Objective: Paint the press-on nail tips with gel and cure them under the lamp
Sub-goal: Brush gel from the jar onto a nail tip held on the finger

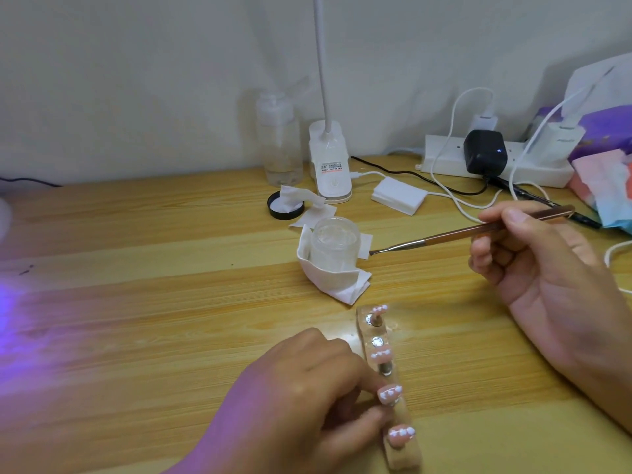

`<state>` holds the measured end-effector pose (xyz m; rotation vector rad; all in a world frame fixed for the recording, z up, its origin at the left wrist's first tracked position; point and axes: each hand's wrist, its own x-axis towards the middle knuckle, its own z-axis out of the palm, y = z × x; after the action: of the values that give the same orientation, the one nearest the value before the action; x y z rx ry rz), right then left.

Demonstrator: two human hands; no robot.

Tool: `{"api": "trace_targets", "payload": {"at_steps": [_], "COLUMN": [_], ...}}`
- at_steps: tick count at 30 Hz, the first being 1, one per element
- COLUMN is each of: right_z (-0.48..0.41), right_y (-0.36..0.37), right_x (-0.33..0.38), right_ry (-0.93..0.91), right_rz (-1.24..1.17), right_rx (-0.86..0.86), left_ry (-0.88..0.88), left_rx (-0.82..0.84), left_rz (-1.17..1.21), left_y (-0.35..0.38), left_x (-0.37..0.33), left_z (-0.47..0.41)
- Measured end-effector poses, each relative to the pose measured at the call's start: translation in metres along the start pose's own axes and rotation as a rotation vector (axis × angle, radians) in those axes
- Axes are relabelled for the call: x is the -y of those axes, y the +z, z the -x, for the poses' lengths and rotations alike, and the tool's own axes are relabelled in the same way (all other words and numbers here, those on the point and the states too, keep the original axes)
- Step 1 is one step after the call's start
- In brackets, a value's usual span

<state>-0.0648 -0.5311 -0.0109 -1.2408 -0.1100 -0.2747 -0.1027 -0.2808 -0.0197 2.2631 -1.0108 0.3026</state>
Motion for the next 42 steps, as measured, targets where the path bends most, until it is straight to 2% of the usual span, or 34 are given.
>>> {"api": "trace_targets", "payload": {"at_steps": [3, 6, 9, 13, 19, 23, 27, 29, 34, 38, 40, 42], "right_z": [0.001, 0.002, 0.002, 0.006, -0.010, -0.030, -0.046, -0.048, -0.042, -0.034, -0.029, -0.025], "right_y": [-0.001, 0.000, 0.000, 0.001, 0.019, 0.039, 0.066, 0.076, 0.086, 0.085, 0.082, 0.077], "right_x": [-0.001, 0.000, 0.001, 0.003, 0.031, 0.046, 0.042, 0.036, 0.024, 0.026, 0.029, 0.034], "right_ry": [-0.024, -0.052, -0.084, -0.110, -0.276, -0.412, -0.416, -0.362, -0.217, -0.228, -0.339, -0.580], "right_rz": [0.051, 0.083, 0.100, 0.145, 0.345, 0.533, 0.672, 0.757, 0.585, 0.552, 0.660, 0.854], "right_rx": [0.014, 0.017, 0.024, 0.030, 0.023, 0.081, 0.214, 0.274, 0.322, 0.319, 0.352, 0.439], "left_ry": [0.122, 0.110, -0.057, -0.502, -0.706, -0.753, -0.768, -0.770, -0.728, -0.683, -0.674, -0.674], "left_rx": [-0.068, -0.195, -0.304, -0.415, -0.541, -0.501, -0.447, -0.386, -0.209, -0.132, -0.129, -0.132], "left_rz": [-0.126, -0.098, 0.234, 0.895, 1.053, 1.178, 1.367, 1.400, 1.508, 1.523, 1.514, 1.514], "left_y": [0.002, -0.001, -0.006, -0.011, -0.011, -0.014, -0.013, -0.013, -0.015, -0.014, -0.014, -0.013], "left_x": [-0.002, -0.010, -0.011, 0.007, 0.028, 0.027, 0.024, 0.024, 0.031, 0.033, 0.034, 0.035], "left_z": [-0.001, 0.000, -0.001, -0.013, -0.021, -0.025, -0.028, -0.029, -0.028, -0.027, -0.027, -0.027]}}
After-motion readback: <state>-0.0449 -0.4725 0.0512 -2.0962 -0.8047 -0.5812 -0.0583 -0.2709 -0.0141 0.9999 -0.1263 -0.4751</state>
